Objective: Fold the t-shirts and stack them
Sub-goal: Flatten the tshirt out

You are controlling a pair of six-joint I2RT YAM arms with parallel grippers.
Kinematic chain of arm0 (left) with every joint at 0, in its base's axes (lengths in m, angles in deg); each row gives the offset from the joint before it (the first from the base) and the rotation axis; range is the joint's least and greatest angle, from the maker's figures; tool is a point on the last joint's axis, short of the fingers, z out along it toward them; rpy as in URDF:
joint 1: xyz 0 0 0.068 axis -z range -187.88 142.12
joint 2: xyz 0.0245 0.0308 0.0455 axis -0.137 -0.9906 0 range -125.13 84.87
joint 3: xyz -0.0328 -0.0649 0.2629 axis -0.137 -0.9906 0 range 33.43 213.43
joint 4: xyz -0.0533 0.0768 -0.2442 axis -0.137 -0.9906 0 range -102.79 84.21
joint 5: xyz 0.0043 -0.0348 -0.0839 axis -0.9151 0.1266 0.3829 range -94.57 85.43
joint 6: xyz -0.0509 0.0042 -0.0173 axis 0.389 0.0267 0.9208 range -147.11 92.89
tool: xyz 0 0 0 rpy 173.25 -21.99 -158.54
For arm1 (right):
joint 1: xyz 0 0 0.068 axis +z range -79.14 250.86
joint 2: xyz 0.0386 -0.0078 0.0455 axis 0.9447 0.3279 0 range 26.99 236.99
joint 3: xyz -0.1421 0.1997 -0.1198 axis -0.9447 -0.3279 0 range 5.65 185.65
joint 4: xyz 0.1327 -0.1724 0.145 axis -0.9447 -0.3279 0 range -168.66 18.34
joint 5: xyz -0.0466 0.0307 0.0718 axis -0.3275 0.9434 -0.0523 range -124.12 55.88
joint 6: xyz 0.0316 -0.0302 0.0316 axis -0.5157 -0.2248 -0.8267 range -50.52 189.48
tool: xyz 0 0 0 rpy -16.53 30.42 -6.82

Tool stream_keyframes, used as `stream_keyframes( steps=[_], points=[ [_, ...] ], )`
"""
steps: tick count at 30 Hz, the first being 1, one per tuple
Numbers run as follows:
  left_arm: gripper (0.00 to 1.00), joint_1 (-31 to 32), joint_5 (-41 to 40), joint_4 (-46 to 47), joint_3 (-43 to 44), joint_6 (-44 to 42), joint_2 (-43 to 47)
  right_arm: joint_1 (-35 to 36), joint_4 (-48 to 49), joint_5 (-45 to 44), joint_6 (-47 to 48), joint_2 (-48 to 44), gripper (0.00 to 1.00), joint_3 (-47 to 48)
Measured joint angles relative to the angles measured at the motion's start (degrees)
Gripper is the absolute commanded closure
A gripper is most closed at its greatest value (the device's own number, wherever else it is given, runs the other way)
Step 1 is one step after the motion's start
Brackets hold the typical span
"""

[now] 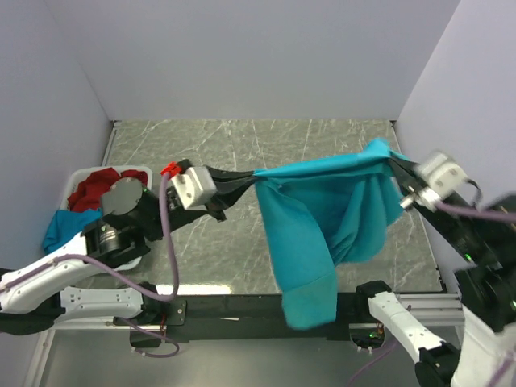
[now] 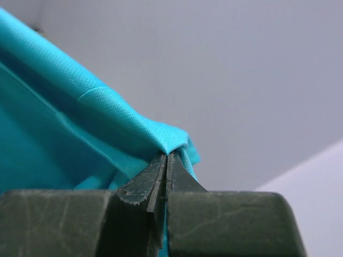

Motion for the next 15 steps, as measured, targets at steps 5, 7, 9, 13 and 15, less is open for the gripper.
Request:
stream_keyframes(
  steps=[5,7,9,13,15],
  points=[
    [0.99,-5.1,-5.4,5.2,-12.7,7.1,6.6,0.0,5.5,6.3,-4.1,8.7,1.00,-9.2],
    [0.99,-13.7,-3.6,8.3,-21.3,13.3,8.2,0.9,9.2,8.3,-6.3,16.4,0.91,-13.2],
    [0.77,-25.2,-1.8,11.8,-30.7,20.9,8.2,2.2,12.3,8.5,-9.1,25.9,0.41,-14.3],
    [0.39,-44.5,0.2,11.2,-39.0,34.9,-1.7,4.2,13.1,5.0,-14.1,51.4,0.19,-4.8],
    [0.14,-50.7,0.0,9.4,-38.7,39.0,-7.0,4.3,13.3,3.5,-15.6,61.5,0.18,-0.4]
  ],
)
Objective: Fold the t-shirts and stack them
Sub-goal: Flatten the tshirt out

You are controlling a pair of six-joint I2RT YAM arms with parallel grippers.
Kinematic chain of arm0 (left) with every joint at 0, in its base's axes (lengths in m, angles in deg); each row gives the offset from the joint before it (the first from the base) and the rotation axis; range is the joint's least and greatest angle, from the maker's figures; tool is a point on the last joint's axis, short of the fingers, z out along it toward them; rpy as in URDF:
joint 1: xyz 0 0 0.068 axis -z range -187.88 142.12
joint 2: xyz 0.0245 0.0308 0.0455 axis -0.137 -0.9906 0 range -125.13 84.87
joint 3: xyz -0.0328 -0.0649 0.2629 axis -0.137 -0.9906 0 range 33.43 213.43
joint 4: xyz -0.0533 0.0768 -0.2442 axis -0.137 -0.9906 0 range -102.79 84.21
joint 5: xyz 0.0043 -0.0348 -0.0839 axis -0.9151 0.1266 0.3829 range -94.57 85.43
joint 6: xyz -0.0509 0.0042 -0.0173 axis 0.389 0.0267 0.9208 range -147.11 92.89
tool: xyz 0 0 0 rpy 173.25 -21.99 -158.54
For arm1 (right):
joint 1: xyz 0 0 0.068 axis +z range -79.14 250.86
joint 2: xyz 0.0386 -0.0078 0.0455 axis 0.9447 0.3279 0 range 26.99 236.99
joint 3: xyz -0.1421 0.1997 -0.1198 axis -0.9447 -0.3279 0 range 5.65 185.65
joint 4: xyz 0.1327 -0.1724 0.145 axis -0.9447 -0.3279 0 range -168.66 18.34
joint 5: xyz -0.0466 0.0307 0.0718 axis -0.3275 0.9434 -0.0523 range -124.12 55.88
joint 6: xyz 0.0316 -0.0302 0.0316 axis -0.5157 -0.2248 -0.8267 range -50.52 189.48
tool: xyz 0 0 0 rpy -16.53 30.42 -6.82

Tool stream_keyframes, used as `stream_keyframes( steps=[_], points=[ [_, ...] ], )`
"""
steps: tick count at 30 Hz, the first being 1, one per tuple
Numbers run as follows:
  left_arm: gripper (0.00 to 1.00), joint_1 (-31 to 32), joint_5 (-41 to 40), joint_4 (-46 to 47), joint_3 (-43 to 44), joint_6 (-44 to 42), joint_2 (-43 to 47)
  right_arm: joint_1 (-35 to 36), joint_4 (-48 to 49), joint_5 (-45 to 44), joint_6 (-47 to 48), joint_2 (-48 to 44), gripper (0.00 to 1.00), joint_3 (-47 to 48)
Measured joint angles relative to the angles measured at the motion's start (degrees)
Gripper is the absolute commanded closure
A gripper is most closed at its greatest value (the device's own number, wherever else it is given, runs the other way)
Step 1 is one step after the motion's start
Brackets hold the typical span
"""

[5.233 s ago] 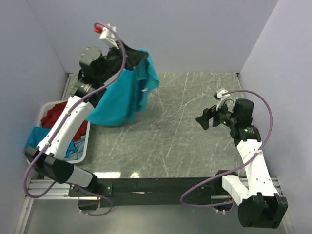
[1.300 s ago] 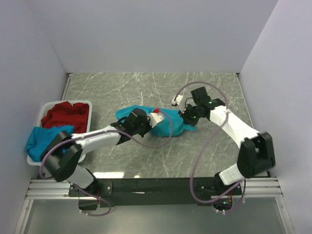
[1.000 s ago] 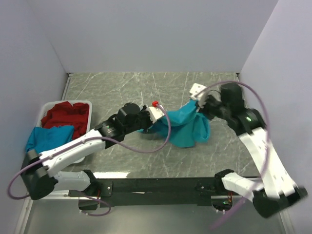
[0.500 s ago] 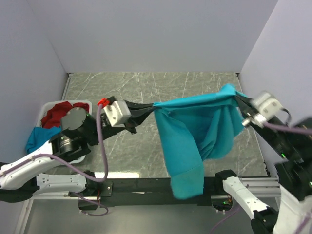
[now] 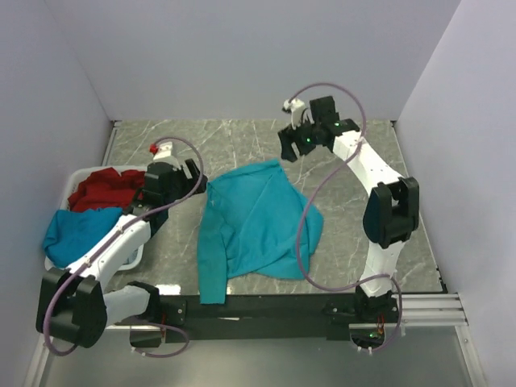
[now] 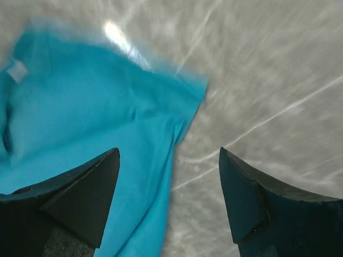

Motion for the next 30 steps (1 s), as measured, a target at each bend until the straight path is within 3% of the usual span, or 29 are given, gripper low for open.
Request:
stream_keyframes(
  steps=[3,9,15,22,27,30],
  points=[
    [0.14,-2.7,-1.1,-4.0,3.1,2.4,-1.4,-0.2,-1.6,0.4,0.0,2.3,0.18,-5.0],
    [0.14,-2.6,3.8,-6.6,14.1,0.3,0.6,-0.5,-2.8,5.8,3.0,-9.4,0.20,-22.9],
    [0.19,-2.6,11.1,-12.5,12.1,-0.7,0.1,-1.4,-1.2,4.7,1.0,-11.1,0.24,-32.2],
    [0.24,-2.5,12.7,-19.9,9.2,-3.7,-4.9,-2.3,-1.2,5.6,0.2,-6.5,0.25,-30.2],
    [0.25,-2.5,12.9,-21.2,10.4,-7.3,-6.4,-2.3,-3.2,7.1,1.0,1.6,0.27,-18.1],
    [0.25,-2.5,12.7,-20.7,9.8,-8.9,-6.2,-1.9,-4.2,7.8,0.9,7.1,0.37,-9.7]
  ],
)
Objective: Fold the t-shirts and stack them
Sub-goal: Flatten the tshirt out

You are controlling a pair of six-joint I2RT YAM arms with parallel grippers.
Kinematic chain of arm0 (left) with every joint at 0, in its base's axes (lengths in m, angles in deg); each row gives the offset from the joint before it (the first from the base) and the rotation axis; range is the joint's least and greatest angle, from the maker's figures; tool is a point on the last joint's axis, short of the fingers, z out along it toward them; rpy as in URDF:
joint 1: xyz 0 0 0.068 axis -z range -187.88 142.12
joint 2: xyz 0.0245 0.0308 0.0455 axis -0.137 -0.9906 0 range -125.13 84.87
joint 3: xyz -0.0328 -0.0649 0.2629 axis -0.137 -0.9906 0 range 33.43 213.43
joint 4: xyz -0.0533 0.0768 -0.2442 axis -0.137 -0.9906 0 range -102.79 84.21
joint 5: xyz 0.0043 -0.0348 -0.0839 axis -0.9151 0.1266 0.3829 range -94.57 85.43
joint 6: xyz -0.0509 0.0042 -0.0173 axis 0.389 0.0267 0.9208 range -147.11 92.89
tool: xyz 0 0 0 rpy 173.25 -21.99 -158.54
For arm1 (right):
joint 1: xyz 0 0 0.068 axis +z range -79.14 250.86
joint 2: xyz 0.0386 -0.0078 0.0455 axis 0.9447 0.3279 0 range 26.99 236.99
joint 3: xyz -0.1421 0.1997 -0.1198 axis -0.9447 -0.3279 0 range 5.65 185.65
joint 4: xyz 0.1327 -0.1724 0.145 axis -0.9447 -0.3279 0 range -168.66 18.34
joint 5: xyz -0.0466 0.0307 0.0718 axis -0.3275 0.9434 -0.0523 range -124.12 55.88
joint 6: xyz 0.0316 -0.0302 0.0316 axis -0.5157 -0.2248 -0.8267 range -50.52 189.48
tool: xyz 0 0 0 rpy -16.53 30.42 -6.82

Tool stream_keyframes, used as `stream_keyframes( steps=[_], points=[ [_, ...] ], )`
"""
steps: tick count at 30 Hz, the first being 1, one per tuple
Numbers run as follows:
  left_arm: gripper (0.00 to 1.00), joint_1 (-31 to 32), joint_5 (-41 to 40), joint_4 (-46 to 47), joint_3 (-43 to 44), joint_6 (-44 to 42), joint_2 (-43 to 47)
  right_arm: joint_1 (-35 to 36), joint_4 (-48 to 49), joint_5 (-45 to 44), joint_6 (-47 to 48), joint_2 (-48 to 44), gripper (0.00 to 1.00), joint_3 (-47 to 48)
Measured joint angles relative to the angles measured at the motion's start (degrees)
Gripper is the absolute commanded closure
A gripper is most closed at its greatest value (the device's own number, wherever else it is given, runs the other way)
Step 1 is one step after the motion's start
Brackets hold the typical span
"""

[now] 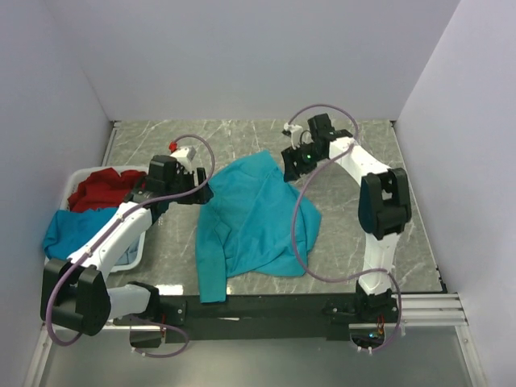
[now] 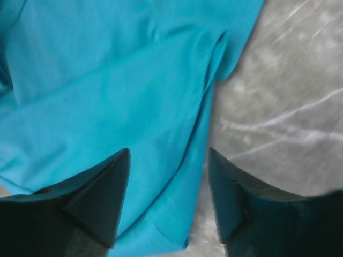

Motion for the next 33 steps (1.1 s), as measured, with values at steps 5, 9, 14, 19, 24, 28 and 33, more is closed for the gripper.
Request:
stream_keyframes(
  steps=[5,9,14,19,24,28,33],
  points=[
    [0.24,0.0,-2.6,-0.1,-1.8,-2.3,1.4,1.0,1.1,-1.1,-2.4,6.6,0.37,7.0],
    [0.24,0.0,-4.8,0.3,-1.8,-3.3,2.9,2.5,0.5,-2.3,-3.9,10.7,0.39,10.6],
    [0.24,0.0,-5.9,0.7,-1.8,-4.1,3.4,4.2,1.0,-4.3,-5.4,15.2,0.47,14.7],
    [0.25,0.0,-6.1,0.7,-1.8,-4.3,3.4,4.8,-0.2,-5.8,-6.6,16.5,0.65,17.0],
    [0.25,0.0,-6.1,0.7,-1.8,-4.3,3.5,5.0,-0.1,-7.0,-7.0,17.2,1.00,18.2],
    [0.25,0.0,-6.1,0.8,-1.8,-4.3,4.0,5.0,0.5,-7.8,-6.7,15.5,1.00,15.6],
    [0.25,0.0,-6.1,0.8,-1.8,-4.3,4.5,5.0,-2.4,-5.4,-0.5,3.0,1.00,5.0]
  ],
)
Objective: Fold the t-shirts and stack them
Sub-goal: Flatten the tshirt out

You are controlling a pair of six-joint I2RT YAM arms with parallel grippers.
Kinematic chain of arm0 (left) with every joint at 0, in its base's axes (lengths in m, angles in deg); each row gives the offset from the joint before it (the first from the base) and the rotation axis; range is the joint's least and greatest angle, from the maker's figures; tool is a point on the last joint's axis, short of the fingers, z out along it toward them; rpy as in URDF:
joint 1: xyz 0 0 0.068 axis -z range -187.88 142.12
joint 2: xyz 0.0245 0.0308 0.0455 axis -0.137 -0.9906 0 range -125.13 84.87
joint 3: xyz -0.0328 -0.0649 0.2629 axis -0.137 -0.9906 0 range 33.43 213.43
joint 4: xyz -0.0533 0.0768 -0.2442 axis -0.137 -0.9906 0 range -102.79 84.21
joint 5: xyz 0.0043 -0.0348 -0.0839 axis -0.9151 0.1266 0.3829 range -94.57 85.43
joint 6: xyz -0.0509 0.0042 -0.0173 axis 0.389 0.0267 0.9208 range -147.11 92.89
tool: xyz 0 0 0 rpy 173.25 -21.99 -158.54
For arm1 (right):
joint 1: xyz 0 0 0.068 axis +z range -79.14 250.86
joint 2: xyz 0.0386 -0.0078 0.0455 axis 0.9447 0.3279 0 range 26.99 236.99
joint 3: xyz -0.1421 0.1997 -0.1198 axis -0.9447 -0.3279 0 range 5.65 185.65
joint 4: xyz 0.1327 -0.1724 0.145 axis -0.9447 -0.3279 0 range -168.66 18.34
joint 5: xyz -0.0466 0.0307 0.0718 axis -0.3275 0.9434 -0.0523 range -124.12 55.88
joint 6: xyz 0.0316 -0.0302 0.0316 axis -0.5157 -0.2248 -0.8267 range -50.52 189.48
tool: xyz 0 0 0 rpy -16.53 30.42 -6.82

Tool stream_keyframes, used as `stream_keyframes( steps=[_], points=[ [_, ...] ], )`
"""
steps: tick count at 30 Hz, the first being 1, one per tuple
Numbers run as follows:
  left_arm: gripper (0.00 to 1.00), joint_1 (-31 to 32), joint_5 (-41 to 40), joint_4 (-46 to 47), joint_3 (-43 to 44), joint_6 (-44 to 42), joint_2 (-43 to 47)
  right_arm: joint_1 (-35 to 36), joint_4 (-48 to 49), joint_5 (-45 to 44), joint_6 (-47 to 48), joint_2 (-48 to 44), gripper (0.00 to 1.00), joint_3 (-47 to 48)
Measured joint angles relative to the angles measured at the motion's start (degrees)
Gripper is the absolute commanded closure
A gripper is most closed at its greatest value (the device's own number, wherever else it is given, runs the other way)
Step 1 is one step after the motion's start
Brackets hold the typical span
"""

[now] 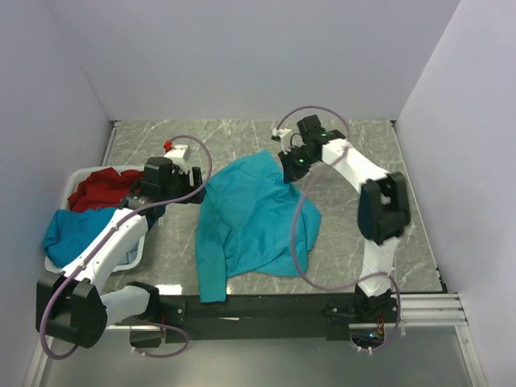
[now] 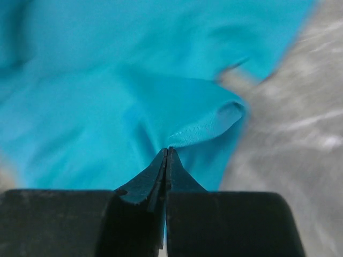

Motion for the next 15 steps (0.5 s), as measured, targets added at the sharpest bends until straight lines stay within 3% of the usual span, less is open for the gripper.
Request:
stream_keyframes(
  steps=[4,8,9,10,12,15],
  points=[
    [0.25,0.0,0.0,0.0,-0.3,0.0,1.4,0.1,-12.0,7.8,19.1,-19.6,1.00,-10.3],
    [0.24,0.0,0.3,0.2,-0.7,0.0,3.6,1.6,-23.5,9.5,34.5,-38.9,1.00,-25.7],
    [0.24,0.0,0.7,0.5,-0.7,0.0,3.9,2.9,-25.9,9.0,36.6,-42.9,0.93,-31.1],
    [0.24,0.0,1.2,0.8,-0.7,0.0,4.0,4.6,-27.5,8.5,37.4,-45.5,0.79,-36.0],
    [0.25,0.0,2.4,1.6,-0.6,0.0,3.9,8.1,-29.3,6.8,37.6,-49.6,0.65,-43.4],
    [0.24,0.0,4.3,1.6,-0.2,0.2,3.0,9.7,-29.6,5.3,36.8,-52.7,0.58,-49.2]
  ],
)
